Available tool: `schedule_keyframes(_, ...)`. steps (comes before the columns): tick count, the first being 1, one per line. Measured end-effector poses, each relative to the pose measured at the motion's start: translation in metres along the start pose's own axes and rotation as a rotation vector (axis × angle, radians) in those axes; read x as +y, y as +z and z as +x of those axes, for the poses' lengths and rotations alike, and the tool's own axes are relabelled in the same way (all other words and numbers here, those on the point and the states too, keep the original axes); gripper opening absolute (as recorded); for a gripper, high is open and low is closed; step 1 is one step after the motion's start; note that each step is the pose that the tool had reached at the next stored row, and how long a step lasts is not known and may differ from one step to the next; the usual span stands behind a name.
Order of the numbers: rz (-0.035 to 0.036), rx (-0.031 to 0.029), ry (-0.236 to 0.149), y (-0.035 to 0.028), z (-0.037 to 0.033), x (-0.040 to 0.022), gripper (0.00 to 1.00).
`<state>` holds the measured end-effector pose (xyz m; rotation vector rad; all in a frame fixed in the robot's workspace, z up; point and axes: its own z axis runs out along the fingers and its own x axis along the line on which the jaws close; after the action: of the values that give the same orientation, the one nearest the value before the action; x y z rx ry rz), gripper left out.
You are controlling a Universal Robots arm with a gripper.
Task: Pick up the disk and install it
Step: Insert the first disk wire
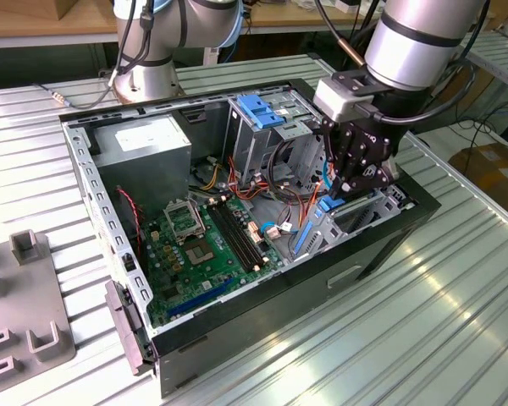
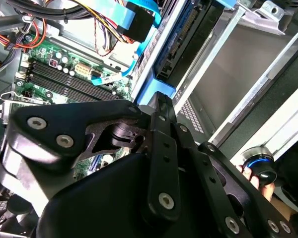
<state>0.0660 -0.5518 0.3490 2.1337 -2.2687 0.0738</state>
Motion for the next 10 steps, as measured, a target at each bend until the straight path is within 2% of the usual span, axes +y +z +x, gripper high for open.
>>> schedule_keyframes(10, 0.0001, -0.0001, -0.001, 0.0008, 0.0000, -0.0004, 0.11)
